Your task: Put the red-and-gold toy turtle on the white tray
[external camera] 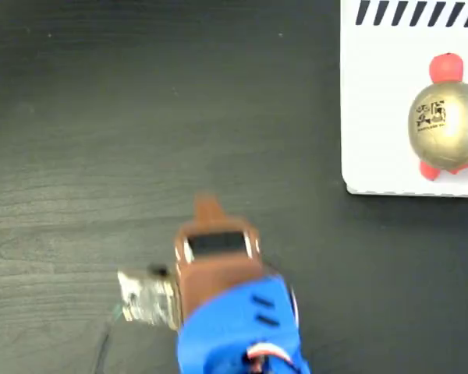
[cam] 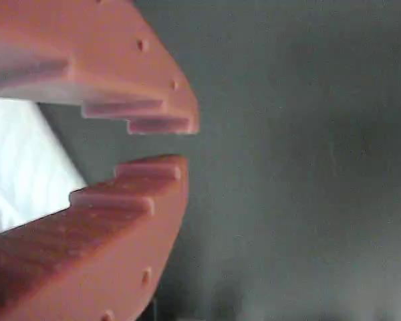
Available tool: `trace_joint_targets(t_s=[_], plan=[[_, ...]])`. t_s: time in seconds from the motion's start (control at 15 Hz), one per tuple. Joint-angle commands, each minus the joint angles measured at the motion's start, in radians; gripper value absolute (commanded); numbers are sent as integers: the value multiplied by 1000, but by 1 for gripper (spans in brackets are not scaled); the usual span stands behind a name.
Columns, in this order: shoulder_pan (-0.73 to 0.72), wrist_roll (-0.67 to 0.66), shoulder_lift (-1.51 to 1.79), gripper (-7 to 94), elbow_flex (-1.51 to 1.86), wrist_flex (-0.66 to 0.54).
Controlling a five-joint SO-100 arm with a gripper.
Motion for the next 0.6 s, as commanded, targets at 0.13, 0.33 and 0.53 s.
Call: trace_joint_targets(t_s=[0.13, 0.33, 0.53], plan=[[-64, 11, 112, 0, -35, 259], [-58, 17, 112, 0, -35, 259], [-54, 20, 112, 0, -35, 259]])
